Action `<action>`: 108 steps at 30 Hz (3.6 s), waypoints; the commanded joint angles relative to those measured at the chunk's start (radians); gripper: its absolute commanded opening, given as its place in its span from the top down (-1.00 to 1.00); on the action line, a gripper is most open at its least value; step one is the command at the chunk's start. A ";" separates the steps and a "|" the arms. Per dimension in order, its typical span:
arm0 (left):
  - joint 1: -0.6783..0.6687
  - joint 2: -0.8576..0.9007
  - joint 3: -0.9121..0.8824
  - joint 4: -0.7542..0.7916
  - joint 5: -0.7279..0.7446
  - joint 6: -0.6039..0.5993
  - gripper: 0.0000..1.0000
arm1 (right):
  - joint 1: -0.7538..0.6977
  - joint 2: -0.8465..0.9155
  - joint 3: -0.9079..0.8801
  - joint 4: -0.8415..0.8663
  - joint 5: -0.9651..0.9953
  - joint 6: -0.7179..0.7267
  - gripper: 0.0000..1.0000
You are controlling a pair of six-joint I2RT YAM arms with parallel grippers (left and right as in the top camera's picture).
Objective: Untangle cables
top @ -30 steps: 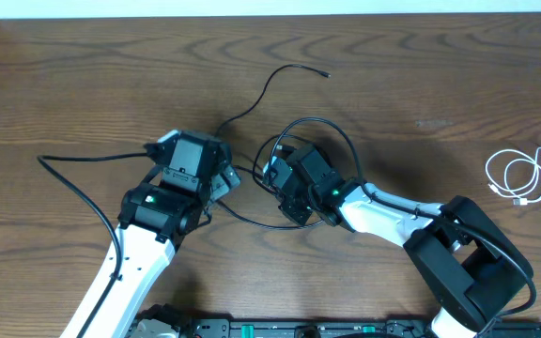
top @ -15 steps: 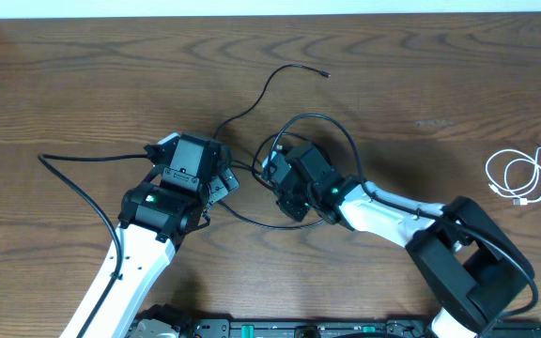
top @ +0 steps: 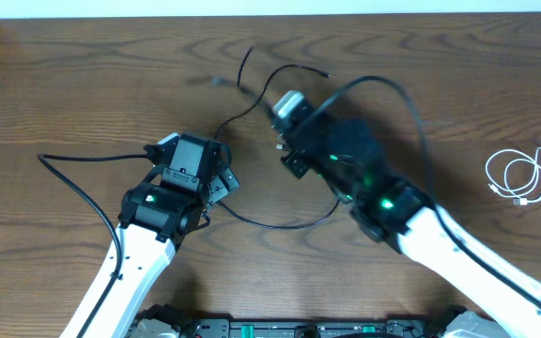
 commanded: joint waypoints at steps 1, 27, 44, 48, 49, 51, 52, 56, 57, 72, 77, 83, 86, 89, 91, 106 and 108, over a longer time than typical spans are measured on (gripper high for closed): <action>0.003 0.005 0.010 -0.005 -0.024 0.009 -0.96 | 0.004 -0.074 0.017 0.005 0.205 -0.058 0.98; 0.003 0.005 0.010 -0.005 -0.024 0.009 -0.96 | -0.329 0.106 0.016 -0.498 0.423 0.114 0.98; 0.003 0.005 0.010 -0.005 -0.024 0.009 -0.96 | -0.462 0.385 0.016 -0.555 0.422 0.167 0.98; 0.003 0.005 0.010 -0.004 -0.024 0.009 -0.96 | -0.502 0.448 0.016 -0.543 0.422 0.167 0.98; 0.003 0.005 0.010 -0.005 -0.024 0.009 -0.96 | -0.517 0.466 0.016 -0.536 0.422 0.167 0.98; 0.003 0.005 0.010 -0.005 -0.024 0.009 -0.96 | -0.543 0.497 0.016 -0.527 0.422 0.167 0.98; 0.003 0.005 0.010 -0.004 -0.024 0.009 -0.96 | -0.557 0.511 0.016 -0.523 0.420 0.167 0.98; 0.003 0.005 0.010 -0.004 -0.024 0.009 -0.96 | -0.622 0.567 0.016 -0.507 0.385 0.167 0.98; 0.003 0.005 0.010 -0.004 -0.024 0.009 -0.96 | -0.641 0.579 0.016 -0.505 0.369 0.168 0.98; 0.003 0.005 0.010 -0.005 -0.024 0.009 -0.96 | -0.795 0.608 0.017 -0.502 0.224 0.267 0.76; 0.003 0.005 0.010 -0.004 -0.024 0.009 -0.96 | -0.790 0.556 0.048 -0.541 0.224 0.252 0.55; 0.003 0.005 0.010 -0.004 -0.024 0.009 -0.96 | -0.779 0.455 0.054 -0.568 0.220 0.253 -0.99; 0.003 0.005 0.010 -0.005 -0.024 0.009 -0.96 | -0.779 0.446 0.054 -0.568 0.137 0.253 -0.98; 0.003 0.005 0.010 -0.005 -0.024 0.009 -0.96 | -0.777 0.446 0.054 -0.554 -0.027 0.252 -0.98; 0.003 0.005 0.010 -0.005 -0.024 0.009 -0.96 | -0.773 0.446 0.054 -0.542 -0.110 0.251 -0.98; 0.003 0.005 0.010 -0.005 -0.024 0.009 -0.96 | -0.686 0.380 0.054 -0.546 -0.122 0.211 0.18; 0.003 0.005 0.010 -0.005 -0.024 0.009 -0.96 | -0.662 0.369 0.054 -0.553 -0.062 0.211 0.31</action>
